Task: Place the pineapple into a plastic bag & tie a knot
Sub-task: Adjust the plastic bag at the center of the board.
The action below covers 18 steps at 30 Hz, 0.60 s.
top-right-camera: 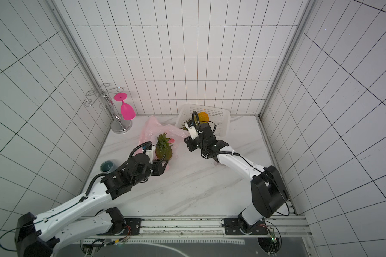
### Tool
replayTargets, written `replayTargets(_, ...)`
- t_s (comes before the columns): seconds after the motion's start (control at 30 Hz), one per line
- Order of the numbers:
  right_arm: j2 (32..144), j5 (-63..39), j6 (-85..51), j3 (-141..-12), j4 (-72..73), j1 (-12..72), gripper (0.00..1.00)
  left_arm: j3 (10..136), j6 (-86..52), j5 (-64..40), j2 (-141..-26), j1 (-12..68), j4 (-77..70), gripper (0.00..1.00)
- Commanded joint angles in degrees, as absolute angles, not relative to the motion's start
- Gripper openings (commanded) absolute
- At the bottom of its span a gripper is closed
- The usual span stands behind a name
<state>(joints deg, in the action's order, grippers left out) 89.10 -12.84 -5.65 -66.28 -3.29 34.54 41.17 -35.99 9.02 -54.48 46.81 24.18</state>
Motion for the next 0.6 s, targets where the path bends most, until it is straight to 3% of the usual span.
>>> replayTargets(0.0, 85.44, -19.05, -7.90, -69.23, -4.54, 34.78, 0.42, 40.38, -32.05, 10.68, -53.06, 50.09, 29.32, 0.56)
replayTargets(0.1, 83.51, -28.47, -8.71, -66.30, -2.86, 36.39, 0.58, 38.25, -33.05, 10.76, -50.57, 50.62, 29.49, 0.59)
replayTargets(0.17, 82.51, -28.32, -8.64, -65.09, -3.18, 39.01, 0.62, 36.99, -34.41, 11.57, -48.42, 50.63, 29.52, 0.62)
replayTargets(0.47, 85.08, -27.96, -10.90, -61.59, -1.40, 44.32, 0.64, 36.00, -49.55, 18.89, -40.79, 50.59, 34.75, 0.69)
replayTargets(0.57, 87.44, -28.24, -8.31, -61.51, -1.42, 46.98, 0.69, 36.40, -54.22, 19.15, -36.82, 50.30, 36.65, 0.80)
